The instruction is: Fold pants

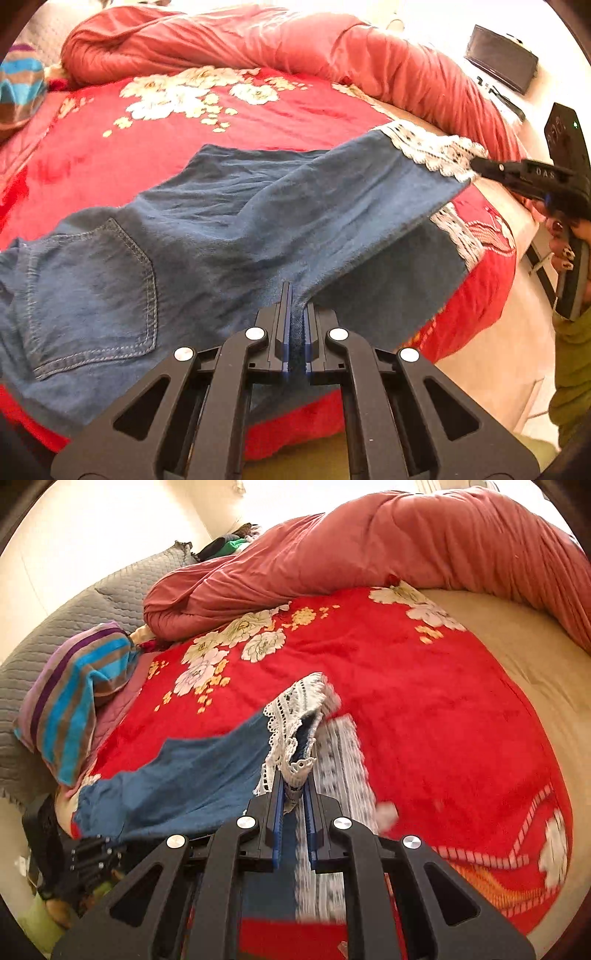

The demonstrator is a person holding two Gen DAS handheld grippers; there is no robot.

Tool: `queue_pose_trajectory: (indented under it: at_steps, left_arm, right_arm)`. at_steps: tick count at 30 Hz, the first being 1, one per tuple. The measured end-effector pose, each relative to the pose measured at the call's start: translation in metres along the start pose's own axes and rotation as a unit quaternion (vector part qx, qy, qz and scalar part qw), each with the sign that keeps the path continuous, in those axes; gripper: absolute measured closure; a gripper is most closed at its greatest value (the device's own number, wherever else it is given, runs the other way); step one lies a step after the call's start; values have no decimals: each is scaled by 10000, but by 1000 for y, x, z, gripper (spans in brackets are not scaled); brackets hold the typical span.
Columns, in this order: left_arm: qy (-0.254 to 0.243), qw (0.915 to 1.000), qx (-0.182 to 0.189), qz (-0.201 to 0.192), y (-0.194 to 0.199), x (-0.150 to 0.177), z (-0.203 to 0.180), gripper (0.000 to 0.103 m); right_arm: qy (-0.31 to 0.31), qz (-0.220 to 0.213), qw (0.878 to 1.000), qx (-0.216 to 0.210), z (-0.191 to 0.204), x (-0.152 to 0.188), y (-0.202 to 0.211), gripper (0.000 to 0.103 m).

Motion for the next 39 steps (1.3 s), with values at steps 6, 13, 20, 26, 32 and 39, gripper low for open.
queue_pose_trajectory:
  at_steps: [6,13,20,26,32,39]
  left_arm:
    - [-240,9997,-4,43,7,10,-10,103]
    - [-329,9991,-37,253,1,20,-12,103]
    - [-394,9981,-58,469,-9,30,-15,99]
    - [-228,9988,183,401,8,34,-12,67]
    - [263,9989,-346,-198,59,26,35,40]
    - [1485,9614,-2270,-465,95,27,151,13]
  right_arm:
    - [-284,312,9991,56,-12,40,5,94]
    - [-687,637,9956,75,-31,73,-8,94]
    - [-906,730,9932,90,-44,82,-12,94]
    - [-609,399,9952,647,-49,63,14,69]
    - [42,80,9987,500,-19,43,11,63]
    - [550,571,9964,289,13,54,-33,58]
Point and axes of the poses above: each gripper's, at about its wrist camera, not at the fingertips, and y roughly against the way its jaws point, z to its left, x to its underside, the point moved 9 cm from there along -y, roughly the way its jaws point, and after that the axes turned 3 degrees about -x, right-handed, at the moved point
